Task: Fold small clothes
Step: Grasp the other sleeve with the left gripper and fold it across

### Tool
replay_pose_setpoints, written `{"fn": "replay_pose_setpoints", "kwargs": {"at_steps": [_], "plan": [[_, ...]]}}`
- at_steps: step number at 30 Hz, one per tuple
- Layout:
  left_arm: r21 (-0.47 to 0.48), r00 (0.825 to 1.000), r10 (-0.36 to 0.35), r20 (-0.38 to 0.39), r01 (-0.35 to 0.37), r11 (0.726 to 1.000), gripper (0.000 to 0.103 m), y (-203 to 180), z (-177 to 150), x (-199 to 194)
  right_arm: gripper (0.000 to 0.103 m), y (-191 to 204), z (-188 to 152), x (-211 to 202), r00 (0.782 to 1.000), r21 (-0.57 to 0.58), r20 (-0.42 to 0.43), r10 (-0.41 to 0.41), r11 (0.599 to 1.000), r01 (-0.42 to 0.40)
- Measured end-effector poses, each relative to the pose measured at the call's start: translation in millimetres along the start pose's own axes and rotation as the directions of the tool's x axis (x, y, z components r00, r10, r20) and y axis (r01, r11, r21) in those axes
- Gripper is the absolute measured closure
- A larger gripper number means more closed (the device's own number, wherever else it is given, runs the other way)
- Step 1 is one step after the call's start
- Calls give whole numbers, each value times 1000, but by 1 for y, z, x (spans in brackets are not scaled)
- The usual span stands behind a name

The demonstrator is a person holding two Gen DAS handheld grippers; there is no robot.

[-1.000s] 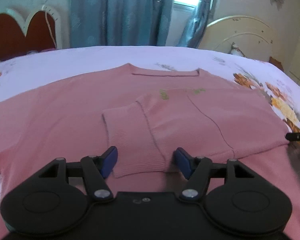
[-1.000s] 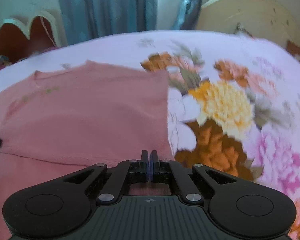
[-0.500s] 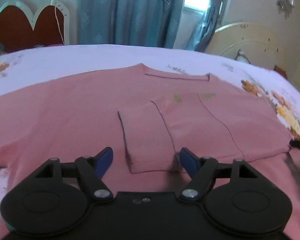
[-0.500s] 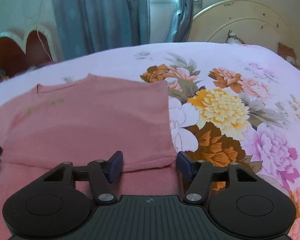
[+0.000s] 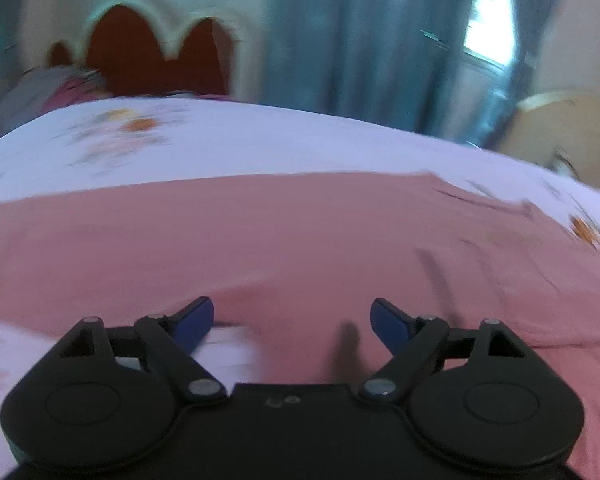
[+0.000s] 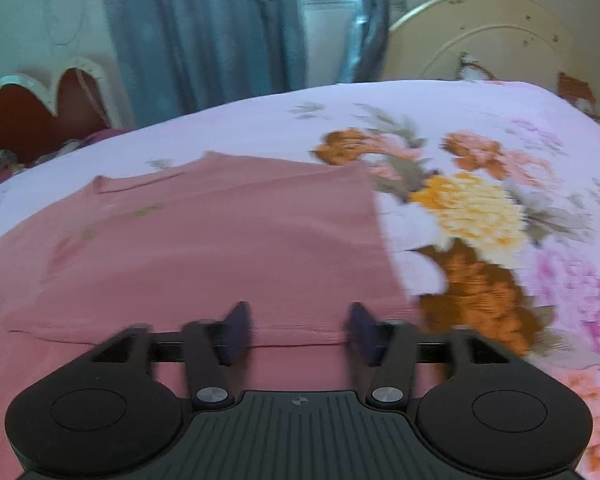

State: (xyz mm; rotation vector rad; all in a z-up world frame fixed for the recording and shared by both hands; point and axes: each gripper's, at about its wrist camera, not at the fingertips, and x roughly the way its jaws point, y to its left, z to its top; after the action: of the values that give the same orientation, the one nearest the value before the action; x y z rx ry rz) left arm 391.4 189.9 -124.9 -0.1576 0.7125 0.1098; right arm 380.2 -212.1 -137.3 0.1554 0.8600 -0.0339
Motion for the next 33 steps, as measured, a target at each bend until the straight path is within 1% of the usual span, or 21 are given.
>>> {"fn": "replay_pose_setpoints", "kwargs": {"at_steps": [1,2,4,5,6,8,9,10,12,16,17,19,20,21,22,23,25,28,30,31,33], "plan": [[-46,1000,26,10,-26,999,21,20,-1,-6,23,10,0,2,1000,-9,5,12,1000,-12],[-101,998,57,17,-55,993,26,43,-2,-13,23,19,-1,4,1000,-19,2,28,999,-28],[-210,994,111,22,-104,972,34,89,-7,-25,23,34,0,11,998,-21,-11,69,997,-70],[-271,990,137,22,-126,954,41,114,-10,-31,23,40,0,14,996,-20,-20,85,996,-85],[-324,987,159,20,-145,935,41,135,-13,-36,23,46,1,18,995,-22,-22,93,995,-93],[-431,974,226,13,-199,880,41,180,-17,-44,25,60,3,21,995,-31,-18,103,994,-103],[-474,971,239,9,-206,856,41,197,-19,-45,25,67,4,24,994,-36,-22,110,993,-110],[-532,970,243,16,-198,823,41,218,-20,-46,25,72,5,25,993,-42,-25,111,993,-112],[-611,967,251,40,-176,772,42,250,-22,-47,25,84,7,27,993,-56,-24,112,992,-114],[-714,968,234,87,-103,693,47,290,-17,-38,25,100,11,29,994,-72,-23,107,992,-108],[-731,968,230,95,-89,677,51,296,-15,-33,25,102,12,29,994,-73,-22,105,992,-107],[-763,970,220,105,-63,643,60,305,-11,-26,25,105,15,30,995,-77,-20,101,992,-102],[-770,972,201,118,-39,637,84,310,-15,-26,25,106,16,30,995,-78,-17,98,992,-99],[-772,977,171,129,-10,636,92,313,-15,-25,25,106,17,29,995,-77,-15,96,992,-97],[-770,974,167,151,10,637,92,310,-14,-24,25,106,18,29,996,-74,-13,94,993,-94],[-748,968,170,185,26,663,92,303,-8,-26,25,105,19,29,996,-70,-10,90,993,-91],[-690,965,153,212,37,723,92,282,5,-24,25,102,20,29,997,-63,-7,80,995,-81],[-585,968,54,244,102,805,92,233,22,-21,25,92,21,29,998,-36,-3,61,997,-61],[-487,969,-41,244,159,859,92,188,35,-16,25,84,23,29,999,-13,-2,53,999,-53],[-440,967,-81,240,183,879,92,164,40,-15,25,80,24,29,999,1,0,52,999,-52],[-368,961,-162,226,238,899,92,121,45,-12,25,72,25,26,998,34,6,55,998,-55]]}}
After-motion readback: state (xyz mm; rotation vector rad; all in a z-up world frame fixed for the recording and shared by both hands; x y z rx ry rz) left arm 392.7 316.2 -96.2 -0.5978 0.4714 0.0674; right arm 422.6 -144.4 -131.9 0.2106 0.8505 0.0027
